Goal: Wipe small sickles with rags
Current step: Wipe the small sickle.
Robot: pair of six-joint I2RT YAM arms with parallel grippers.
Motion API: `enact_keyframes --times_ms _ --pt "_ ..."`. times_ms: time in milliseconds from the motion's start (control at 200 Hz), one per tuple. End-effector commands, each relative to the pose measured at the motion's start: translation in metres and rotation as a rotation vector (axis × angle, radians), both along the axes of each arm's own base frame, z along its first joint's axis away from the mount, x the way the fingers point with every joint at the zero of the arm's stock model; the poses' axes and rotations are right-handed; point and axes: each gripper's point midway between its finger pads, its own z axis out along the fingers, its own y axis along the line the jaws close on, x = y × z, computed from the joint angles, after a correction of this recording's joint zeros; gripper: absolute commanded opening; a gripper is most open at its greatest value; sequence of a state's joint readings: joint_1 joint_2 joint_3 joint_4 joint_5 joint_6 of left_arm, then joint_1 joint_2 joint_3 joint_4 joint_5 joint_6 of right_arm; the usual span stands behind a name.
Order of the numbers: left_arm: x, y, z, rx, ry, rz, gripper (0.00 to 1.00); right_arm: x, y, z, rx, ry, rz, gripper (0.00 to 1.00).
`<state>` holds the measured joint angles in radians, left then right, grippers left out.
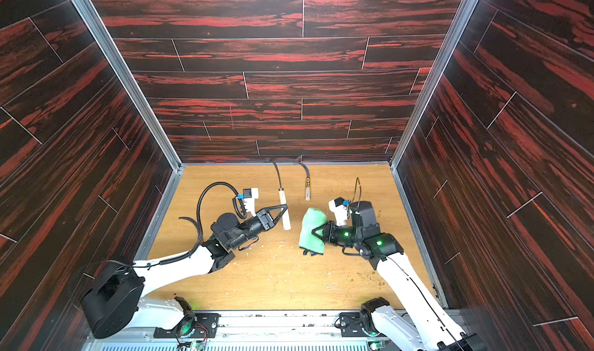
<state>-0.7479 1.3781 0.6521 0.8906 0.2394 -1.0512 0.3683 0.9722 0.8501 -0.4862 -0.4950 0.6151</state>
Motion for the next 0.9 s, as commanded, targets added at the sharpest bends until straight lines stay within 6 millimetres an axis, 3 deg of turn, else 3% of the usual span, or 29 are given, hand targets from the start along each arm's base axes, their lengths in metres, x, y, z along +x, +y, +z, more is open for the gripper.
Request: enact_keyframes --times_ms 0,240,486,897 --pt "-0.014 -0.015 0.001 -0.015 0.011 -0.102 0.00 0.019 0.007 0.015 -0.011 -0.072 0.032 0.00" --pt "-0.024 -0.037 -0.018 -0.064 0.057 -0.177 0.00 0.053 0.031 0.048 0.059 -0.144 0.091 0.00" --pt "-0.029 -0.054 -0.009 -0.089 0.038 -0.226 0.00 0.064 0.035 0.050 0.045 -0.151 0.099 0.00" --pt "-0.018 -0.055 0.006 -0.110 -0.014 -0.186 0.00 0.034 0.046 0.040 0.136 -0.112 0.193 0.00"
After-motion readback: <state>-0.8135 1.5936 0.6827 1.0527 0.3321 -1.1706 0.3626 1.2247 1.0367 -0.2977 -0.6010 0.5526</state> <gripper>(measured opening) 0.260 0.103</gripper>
